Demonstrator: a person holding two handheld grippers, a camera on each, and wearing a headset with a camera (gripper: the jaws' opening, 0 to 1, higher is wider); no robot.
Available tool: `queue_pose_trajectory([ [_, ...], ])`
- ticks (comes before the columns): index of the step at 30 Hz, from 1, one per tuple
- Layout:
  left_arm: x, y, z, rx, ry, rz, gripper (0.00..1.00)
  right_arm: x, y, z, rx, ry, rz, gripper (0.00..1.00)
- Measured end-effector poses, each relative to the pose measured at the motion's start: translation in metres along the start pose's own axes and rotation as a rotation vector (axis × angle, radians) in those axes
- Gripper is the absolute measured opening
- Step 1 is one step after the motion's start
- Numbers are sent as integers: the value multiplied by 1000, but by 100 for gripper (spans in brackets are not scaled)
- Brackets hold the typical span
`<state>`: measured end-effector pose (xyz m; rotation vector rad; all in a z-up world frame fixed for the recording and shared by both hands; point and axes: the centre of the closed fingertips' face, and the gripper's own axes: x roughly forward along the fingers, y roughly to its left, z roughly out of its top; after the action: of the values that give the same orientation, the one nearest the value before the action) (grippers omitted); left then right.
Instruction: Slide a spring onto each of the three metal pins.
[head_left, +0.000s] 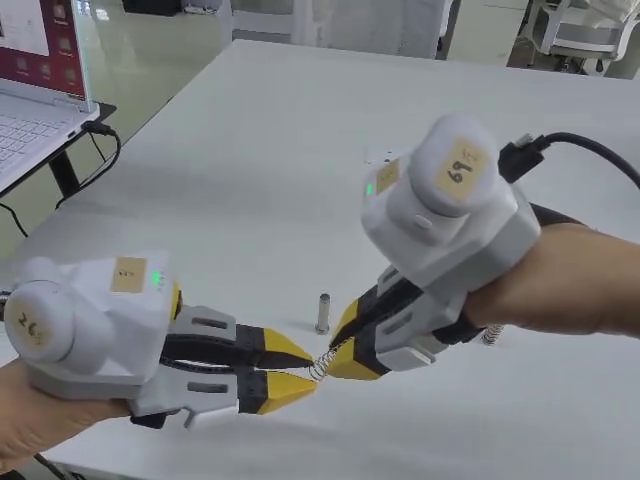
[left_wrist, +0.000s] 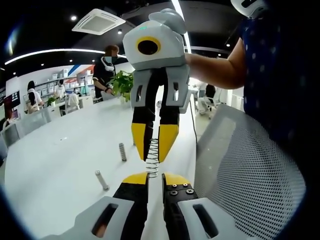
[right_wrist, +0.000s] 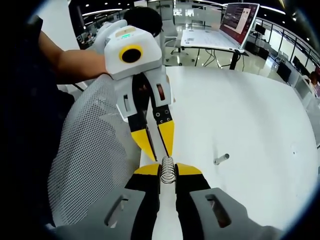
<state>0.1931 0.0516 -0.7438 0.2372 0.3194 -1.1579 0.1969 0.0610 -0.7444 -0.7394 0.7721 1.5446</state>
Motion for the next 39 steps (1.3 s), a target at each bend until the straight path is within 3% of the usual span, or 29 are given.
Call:
queue_pose_trajectory([
  [7, 0, 1, -4, -7, 3, -1, 3, 2, 0, 0, -22, 25, 1, 8],
  [17, -4, 6, -7, -29, 1, 23, 11, -2, -13, -2, -49, 76, -23, 8],
  [39, -15, 29, -26, -114, 15, 137, 48, -18, -47, -1, -73, 139, -105, 8],
])
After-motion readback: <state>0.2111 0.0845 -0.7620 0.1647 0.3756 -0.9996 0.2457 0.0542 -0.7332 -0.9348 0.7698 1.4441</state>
